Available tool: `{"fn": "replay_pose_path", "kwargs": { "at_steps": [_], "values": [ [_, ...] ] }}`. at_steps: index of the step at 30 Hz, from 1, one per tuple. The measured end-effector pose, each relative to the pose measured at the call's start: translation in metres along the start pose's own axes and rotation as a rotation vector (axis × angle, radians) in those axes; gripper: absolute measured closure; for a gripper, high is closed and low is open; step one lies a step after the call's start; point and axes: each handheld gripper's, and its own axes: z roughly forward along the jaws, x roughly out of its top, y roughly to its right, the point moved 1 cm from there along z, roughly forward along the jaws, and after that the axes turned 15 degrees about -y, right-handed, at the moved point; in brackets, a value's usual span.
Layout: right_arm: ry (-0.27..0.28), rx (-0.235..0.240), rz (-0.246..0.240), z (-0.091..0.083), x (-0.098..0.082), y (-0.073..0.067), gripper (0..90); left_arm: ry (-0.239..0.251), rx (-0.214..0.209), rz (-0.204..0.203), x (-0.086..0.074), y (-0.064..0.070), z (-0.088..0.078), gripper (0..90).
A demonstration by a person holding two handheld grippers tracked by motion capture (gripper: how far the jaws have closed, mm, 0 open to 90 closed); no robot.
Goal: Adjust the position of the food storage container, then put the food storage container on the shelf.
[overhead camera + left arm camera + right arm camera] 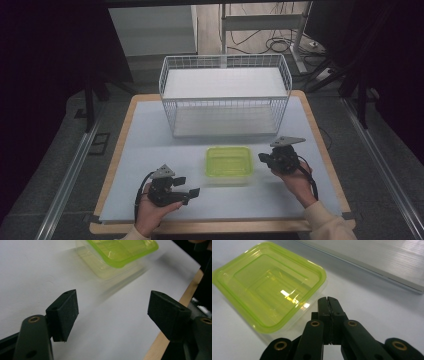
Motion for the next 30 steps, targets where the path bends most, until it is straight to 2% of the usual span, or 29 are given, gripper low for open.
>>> {"fn": "replay_pose_path", "kwargs": {
  "at_steps": [4,7,9,11,12,14,16,17,21,24,26,30],
  "values": [
    [0.016,0.048,0.018,-0.006,-0.004,0.005,88.8,0.006,-0.003,-0.012,0.001,-0.003,-0.002,24.1],
    [0.025,0.069,0.011,-0.009,-0.008,0.008,85.0,0.010,0.003,-0.021,0.002,-0.007,-0.003,24.2],
    [0.019,0.084,0.006,-0.011,-0.012,0.009,76.6,0.017,0.007,-0.038,0.004,-0.012,-0.004,24.2],
    [0.024,0.100,0.011,-0.013,-0.015,0.009,62.3,0.026,0.008,-0.050,0.007,-0.015,-0.005,24.2],
    [0.034,0.096,0.021,-0.014,-0.017,0.011,56.5,0.035,0.004,-0.060,0.009,-0.016,-0.006,24.2],
    [0.062,0.120,0.054,-0.017,-0.017,0.014,46.0,0.052,-0.015,-0.076,0.014,-0.018,-0.008,24.4],
    [0.081,0.160,0.087,-0.019,-0.016,0.018,40.8,0.063,-0.011,-0.081,0.018,-0.018,-0.009,24.4],
    [0.075,0.169,0.094,-0.019,-0.016,0.019,38.4,0.063,-0.013,-0.082,0.019,-0.019,-0.010,24.4],
    [0.058,0.186,0.103,-0.019,-0.015,0.018,36.1,0.072,-0.012,-0.093,0.023,-0.022,-0.012,24.4],
    [0.056,0.225,0.104,-0.021,-0.012,0.017,35.3,0.083,-0.032,-0.117,0.034,-0.027,-0.013,24.7],
    [0.064,0.239,0.108,-0.022,-0.011,0.017,36.6,0.082,-0.035,-0.121,0.039,-0.028,-0.013,24.8],
    [0.063,0.256,0.115,-0.023,-0.009,0.017,39.9,0.086,-0.061,-0.155,0.046,-0.031,-0.010,24.8]
  ]
}}
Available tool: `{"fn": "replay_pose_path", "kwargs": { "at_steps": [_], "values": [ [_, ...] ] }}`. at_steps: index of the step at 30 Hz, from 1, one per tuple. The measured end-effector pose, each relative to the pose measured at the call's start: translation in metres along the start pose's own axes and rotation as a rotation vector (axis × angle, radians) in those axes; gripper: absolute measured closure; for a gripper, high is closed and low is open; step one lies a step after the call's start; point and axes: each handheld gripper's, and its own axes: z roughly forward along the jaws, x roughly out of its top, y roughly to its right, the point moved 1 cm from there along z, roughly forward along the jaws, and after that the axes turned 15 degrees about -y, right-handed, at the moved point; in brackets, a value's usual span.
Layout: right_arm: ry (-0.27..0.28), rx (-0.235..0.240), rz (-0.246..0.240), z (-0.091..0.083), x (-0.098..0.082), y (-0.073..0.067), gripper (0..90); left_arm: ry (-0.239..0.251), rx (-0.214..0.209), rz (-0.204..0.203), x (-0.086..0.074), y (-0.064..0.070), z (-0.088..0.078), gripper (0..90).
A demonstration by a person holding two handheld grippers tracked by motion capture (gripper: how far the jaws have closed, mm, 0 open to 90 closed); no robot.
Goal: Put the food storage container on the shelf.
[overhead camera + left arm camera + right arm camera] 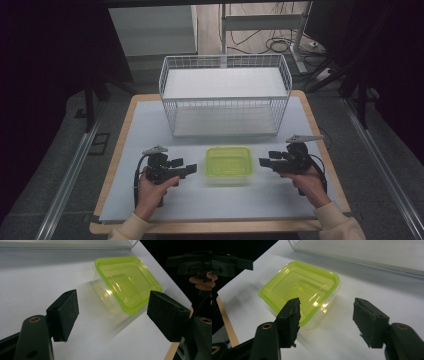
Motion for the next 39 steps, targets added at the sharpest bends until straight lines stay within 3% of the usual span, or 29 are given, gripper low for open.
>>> {"fn": "replay_pose_path", "kwargs": {
  "at_steps": [9,12,13,19,25,28,32,39],
  "values": [
    [-0.020,0.052,0.030,0.009,0.003,0.001,41.6,-0.032,-0.033,-0.038,0.019,-0.006,0.015,26.7],
    [-0.028,0.048,0.038,0.012,0.004,0.003,41.7,-0.042,-0.041,-0.054,0.022,-0.009,0.020,27.0],
    [-0.035,0.053,0.056,0.016,0.005,0.006,42.2,-0.052,-0.060,-0.071,0.024,-0.012,0.024,27.1],
    [-0.048,0.091,0.099,0.030,0.011,0.011,45.5,-0.083,-0.076,-0.096,0.034,-0.013,0.039,28.9],
    [-0.061,0.119,0.140,0.038,0.013,0.013,46.8,-0.114,-0.078,-0.102,0.036,-0.015,0.051,32.0],
    [-0.068,0.133,0.152,0.041,0.013,0.015,47.6,-0.138,-0.114,-0.112,0.034,-0.017,0.056,34.5],
    [-0.082,0.167,0.179,0.047,0.013,0.017,50.8,-0.140,-0.120,-0.117,0.034,-0.020,0.058,36.7],
    [-0.109,0.184,0.203,0.055,0.009,0.019,57.1,-0.149,-0.133,-0.133,0.034,-0.021,0.062,43.5]
  ]
}}
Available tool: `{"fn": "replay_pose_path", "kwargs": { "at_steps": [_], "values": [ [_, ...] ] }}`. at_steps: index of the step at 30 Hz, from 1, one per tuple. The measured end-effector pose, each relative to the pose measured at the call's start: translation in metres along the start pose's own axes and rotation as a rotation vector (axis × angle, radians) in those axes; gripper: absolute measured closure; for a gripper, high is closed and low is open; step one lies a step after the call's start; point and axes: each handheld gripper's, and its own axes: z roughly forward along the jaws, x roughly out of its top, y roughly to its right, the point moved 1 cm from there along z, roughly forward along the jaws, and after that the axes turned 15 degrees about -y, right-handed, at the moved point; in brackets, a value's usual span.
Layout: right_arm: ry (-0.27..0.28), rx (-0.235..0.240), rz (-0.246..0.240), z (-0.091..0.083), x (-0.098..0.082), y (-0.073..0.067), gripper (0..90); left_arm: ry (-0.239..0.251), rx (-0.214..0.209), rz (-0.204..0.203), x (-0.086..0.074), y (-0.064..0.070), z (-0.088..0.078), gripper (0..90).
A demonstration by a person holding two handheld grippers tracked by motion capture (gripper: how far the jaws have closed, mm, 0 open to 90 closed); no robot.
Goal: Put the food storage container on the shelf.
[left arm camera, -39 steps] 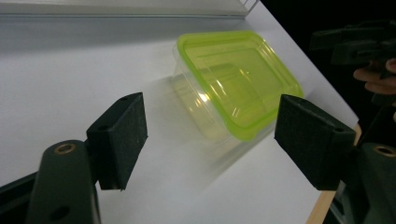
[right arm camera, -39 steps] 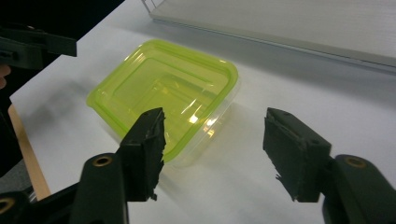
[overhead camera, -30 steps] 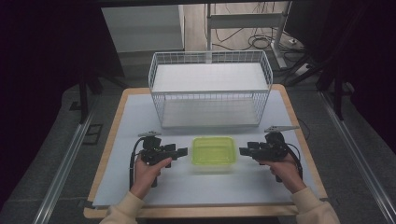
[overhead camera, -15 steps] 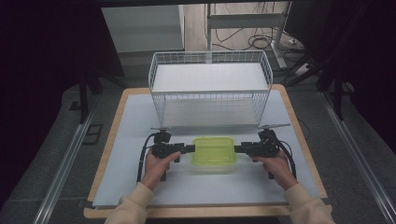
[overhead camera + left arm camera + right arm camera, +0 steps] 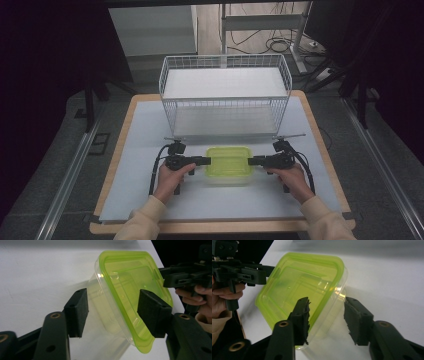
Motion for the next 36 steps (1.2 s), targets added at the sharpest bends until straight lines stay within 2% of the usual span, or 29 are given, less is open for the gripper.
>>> {"fn": "replay_pose_path", "kwargs": {
  "at_steps": [3,4,8,11,16,21,31,36],
  "values": [
    [-0.009,0.053,0.020,0.003,0.000,0.004,61.9,-0.012,-0.013,-0.001,0.000,0.000,0.002,48.6],
    [-0.009,0.053,0.020,0.003,0.000,0.004,61.9,-0.021,-0.020,0.000,0.000,0.000,0.003,48.6],
    [-0.009,0.077,0.034,0.004,0.000,0.002,68.0,-0.043,-0.036,-0.003,-0.001,0.002,0.007,62.8],
    [-0.018,0.094,0.048,0.005,-0.001,0.002,70.1,-0.034,-0.033,0.000,-0.002,0.004,0.006,70.6],
    [-0.011,0.104,0.066,0.001,-0.001,0.000,74.7,-0.023,-0.022,0.010,-0.003,0.007,0.004,74.0],
    [0.017,0.131,0.067,-0.006,-0.002,-0.004,81.4,0.003,-0.015,0.046,-0.006,0.011,-0.005,80.3],
    [0.049,0.137,0.033,-0.014,-0.001,-0.014,81.5,0.025,-0.049,0.053,-0.009,0.014,-0.013,80.5],
    [0.055,0.129,0.022,-0.016,-0.002,-0.017,81.5,0.031,-0.044,0.064,-0.010,0.017,-0.015,80.5]
  ]
}}
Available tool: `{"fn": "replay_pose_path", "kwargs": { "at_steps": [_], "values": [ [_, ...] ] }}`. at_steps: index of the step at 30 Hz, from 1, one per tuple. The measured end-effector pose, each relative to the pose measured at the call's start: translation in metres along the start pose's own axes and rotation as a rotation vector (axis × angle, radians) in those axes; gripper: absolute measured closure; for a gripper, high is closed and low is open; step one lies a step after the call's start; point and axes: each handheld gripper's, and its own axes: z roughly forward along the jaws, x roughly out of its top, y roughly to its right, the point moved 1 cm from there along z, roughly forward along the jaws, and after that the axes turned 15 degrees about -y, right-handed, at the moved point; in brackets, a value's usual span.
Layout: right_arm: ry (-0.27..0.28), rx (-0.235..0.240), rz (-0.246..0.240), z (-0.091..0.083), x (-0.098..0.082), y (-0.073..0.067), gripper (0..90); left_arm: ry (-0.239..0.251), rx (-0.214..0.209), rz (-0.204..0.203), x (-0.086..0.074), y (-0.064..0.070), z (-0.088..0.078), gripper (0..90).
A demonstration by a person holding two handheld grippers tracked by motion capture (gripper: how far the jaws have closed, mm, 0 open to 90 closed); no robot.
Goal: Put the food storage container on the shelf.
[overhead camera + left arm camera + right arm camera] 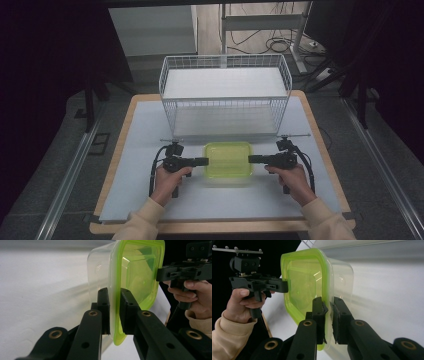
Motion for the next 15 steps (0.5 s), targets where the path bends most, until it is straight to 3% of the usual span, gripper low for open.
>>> {"fn": "replay_pose_path", "kwargs": {
  "at_steps": [15],
  "values": [
    [0.033,-0.022,-0.060,-0.007,0.000,-0.014,81.5,0.024,0.015,0.043,0.001,0.013,-0.013,80.5]
  ]
}}
